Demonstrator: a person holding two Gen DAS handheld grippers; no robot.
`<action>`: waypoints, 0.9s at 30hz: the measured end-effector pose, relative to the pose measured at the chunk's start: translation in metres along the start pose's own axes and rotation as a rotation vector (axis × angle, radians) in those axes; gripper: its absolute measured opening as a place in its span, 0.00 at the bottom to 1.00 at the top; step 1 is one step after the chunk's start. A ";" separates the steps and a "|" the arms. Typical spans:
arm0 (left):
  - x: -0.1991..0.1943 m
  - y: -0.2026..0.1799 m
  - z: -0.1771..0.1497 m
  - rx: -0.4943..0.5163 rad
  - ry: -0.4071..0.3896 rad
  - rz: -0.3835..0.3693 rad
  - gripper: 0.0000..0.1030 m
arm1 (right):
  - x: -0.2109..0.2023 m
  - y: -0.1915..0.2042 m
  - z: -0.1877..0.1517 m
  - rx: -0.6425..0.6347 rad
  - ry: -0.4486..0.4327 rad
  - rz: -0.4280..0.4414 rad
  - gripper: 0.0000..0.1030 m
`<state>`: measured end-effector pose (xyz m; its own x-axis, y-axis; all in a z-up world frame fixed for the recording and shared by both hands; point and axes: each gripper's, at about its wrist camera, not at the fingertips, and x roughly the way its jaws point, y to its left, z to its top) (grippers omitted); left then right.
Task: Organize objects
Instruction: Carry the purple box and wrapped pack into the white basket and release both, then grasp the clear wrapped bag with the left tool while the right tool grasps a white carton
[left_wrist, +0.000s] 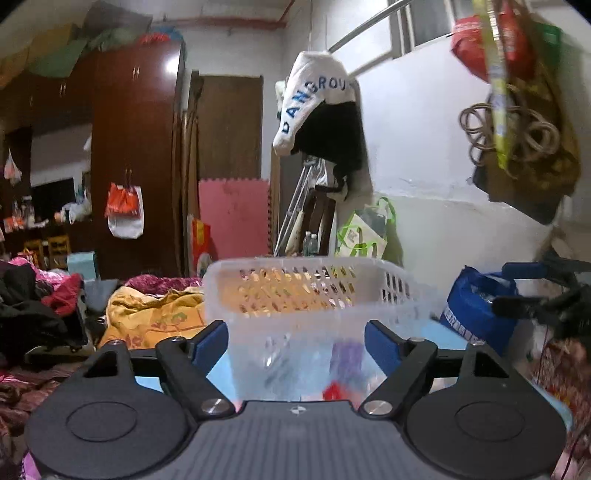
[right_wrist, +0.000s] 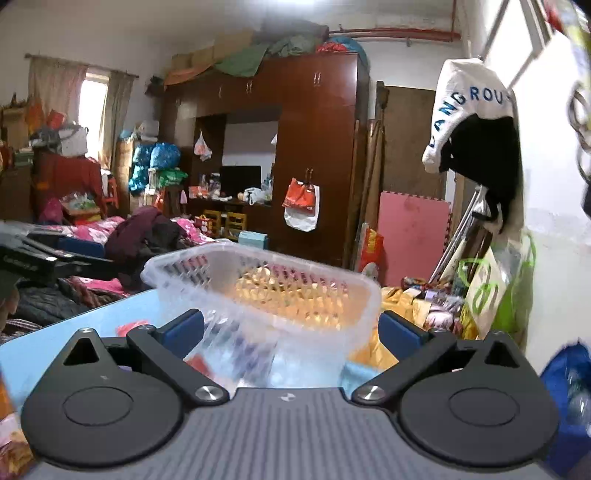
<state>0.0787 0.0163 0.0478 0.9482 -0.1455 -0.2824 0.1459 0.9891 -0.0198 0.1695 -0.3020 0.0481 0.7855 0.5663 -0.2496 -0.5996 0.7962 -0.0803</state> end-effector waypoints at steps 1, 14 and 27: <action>-0.010 -0.001 -0.013 0.006 -0.004 0.014 0.85 | -0.006 -0.002 -0.009 0.018 -0.005 0.014 1.00; -0.050 -0.011 -0.095 0.053 0.048 0.036 0.85 | 0.011 -0.012 -0.063 0.184 0.023 0.085 0.82; -0.036 -0.020 -0.129 0.090 0.132 0.022 0.85 | 0.027 0.005 -0.083 0.168 0.070 0.090 0.53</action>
<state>0.0051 0.0050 -0.0650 0.9071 -0.1135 -0.4054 0.1557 0.9851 0.0725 0.1751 -0.2999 -0.0397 0.7137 0.6253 -0.3155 -0.6284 0.7707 0.1059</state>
